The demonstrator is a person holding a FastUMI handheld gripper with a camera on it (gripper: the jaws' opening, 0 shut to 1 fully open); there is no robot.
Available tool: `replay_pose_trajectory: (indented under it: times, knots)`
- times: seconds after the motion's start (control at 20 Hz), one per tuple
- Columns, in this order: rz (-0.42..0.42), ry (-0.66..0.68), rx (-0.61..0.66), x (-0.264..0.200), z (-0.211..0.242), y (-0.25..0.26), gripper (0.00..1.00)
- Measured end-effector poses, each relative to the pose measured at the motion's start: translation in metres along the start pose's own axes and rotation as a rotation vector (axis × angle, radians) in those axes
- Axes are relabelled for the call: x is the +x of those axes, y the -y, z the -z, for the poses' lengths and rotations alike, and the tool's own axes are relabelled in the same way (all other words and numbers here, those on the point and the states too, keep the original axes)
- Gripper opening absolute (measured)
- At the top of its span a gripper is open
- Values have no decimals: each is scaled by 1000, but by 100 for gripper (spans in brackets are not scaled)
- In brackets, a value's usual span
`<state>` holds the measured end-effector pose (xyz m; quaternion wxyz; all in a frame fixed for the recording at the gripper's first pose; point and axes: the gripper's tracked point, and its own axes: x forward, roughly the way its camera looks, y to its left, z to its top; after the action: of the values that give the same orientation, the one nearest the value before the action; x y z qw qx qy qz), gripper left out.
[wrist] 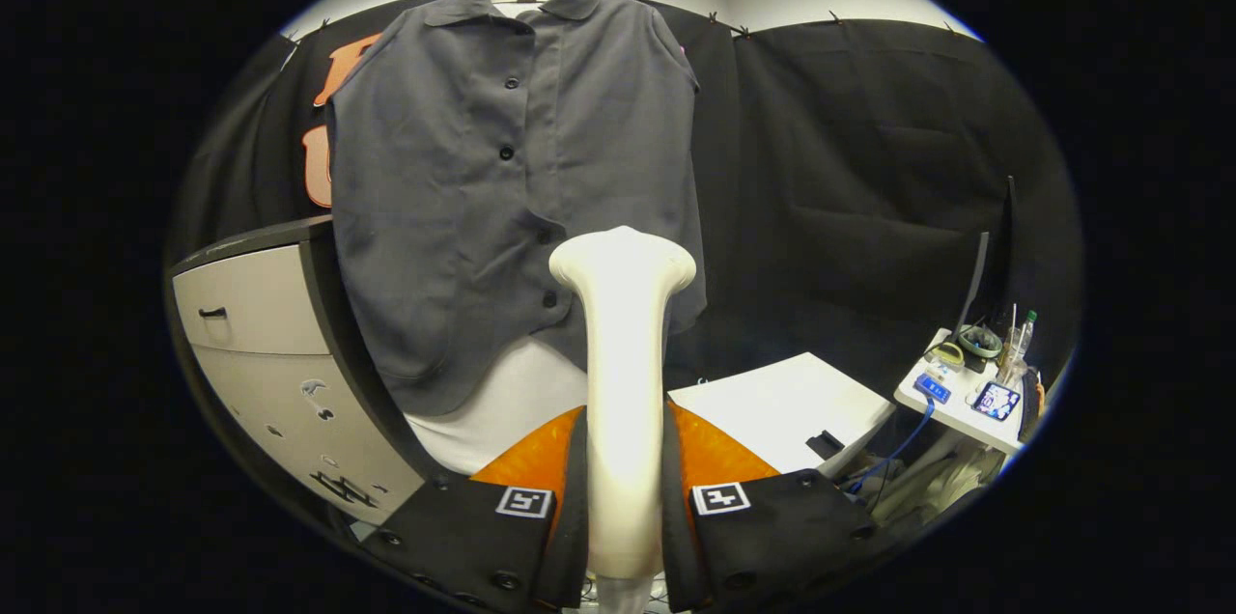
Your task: Iron the clothes twice with a garment steamer, once on the left side and once on the right side.
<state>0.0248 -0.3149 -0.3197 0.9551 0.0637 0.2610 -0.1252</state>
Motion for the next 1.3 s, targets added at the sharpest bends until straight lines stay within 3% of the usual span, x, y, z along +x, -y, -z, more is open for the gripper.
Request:
replay_pose_trajectory:
  times: [0.3, 0.9, 1.3]
  knots:
    - [-63, 75, -25, -47, -35, -41, 39]
    - [-175, 218, -102, -99, -108, -97, 39]
    - [-223, 264, -123, -125, -126, -120, 39]
